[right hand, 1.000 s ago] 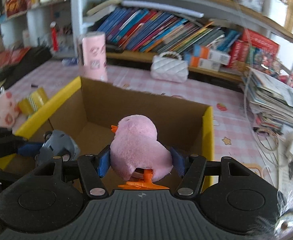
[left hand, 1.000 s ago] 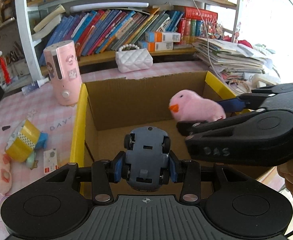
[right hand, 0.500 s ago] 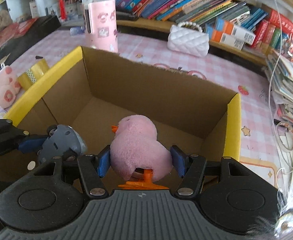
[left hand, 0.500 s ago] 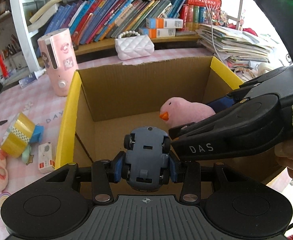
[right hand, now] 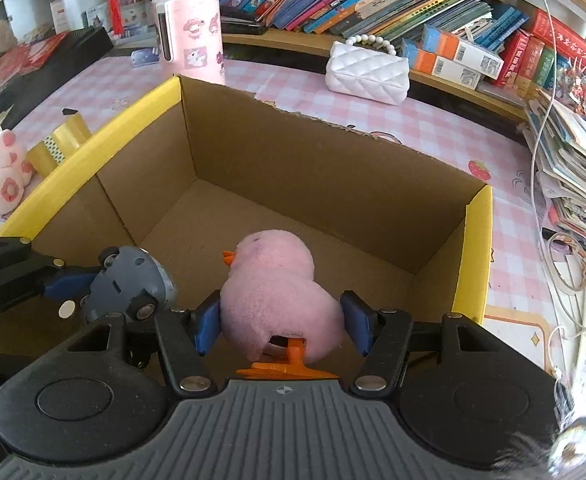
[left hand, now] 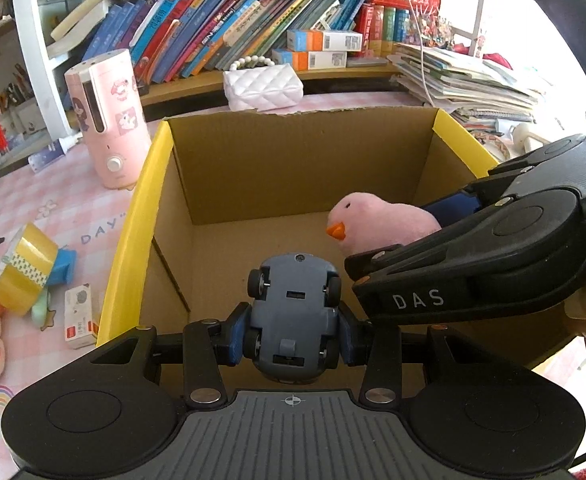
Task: Organize objects
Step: 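Lower the car and bird into the yellow box and open both tools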
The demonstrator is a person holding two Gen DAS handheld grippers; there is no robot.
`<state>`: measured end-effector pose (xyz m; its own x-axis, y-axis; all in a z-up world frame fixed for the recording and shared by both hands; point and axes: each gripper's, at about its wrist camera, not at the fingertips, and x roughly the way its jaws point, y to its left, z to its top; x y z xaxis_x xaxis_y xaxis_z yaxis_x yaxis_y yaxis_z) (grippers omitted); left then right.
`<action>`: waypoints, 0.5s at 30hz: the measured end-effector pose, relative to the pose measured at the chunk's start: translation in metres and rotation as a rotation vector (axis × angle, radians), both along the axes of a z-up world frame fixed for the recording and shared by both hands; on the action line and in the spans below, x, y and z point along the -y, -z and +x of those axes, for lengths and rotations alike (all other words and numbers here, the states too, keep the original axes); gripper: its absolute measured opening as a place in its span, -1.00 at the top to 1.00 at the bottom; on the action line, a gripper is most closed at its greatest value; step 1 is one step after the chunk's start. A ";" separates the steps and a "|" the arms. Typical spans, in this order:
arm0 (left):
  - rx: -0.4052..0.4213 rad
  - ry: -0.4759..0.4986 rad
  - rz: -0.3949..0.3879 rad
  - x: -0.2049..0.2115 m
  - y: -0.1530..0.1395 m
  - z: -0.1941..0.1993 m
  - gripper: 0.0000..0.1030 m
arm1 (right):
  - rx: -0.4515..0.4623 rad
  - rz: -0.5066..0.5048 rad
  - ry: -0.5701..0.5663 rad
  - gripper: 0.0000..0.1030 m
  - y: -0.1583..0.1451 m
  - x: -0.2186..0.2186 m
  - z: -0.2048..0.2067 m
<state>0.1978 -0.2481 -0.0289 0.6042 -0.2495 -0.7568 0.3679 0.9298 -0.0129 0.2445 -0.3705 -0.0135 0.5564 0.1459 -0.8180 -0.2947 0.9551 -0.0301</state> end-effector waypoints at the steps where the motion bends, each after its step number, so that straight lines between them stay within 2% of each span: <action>1: -0.001 0.001 -0.002 0.000 0.000 0.000 0.19 | -0.003 -0.002 -0.001 -0.16 0.001 0.000 0.000; 7: 0.022 0.003 0.009 0.001 -0.002 -0.001 0.17 | -0.004 0.007 0.003 -0.19 0.000 0.000 0.002; 9: 0.044 0.006 0.005 0.001 -0.005 -0.002 0.14 | 0.019 0.023 0.008 -0.22 -0.003 0.001 0.000; 10: 0.051 0.005 0.002 0.000 -0.007 -0.003 0.08 | 0.031 0.035 0.011 -0.31 -0.004 0.002 0.000; 15: 0.108 -0.002 -0.035 -0.007 -0.022 -0.012 -0.08 | 0.110 0.089 0.047 -0.33 -0.016 0.006 -0.013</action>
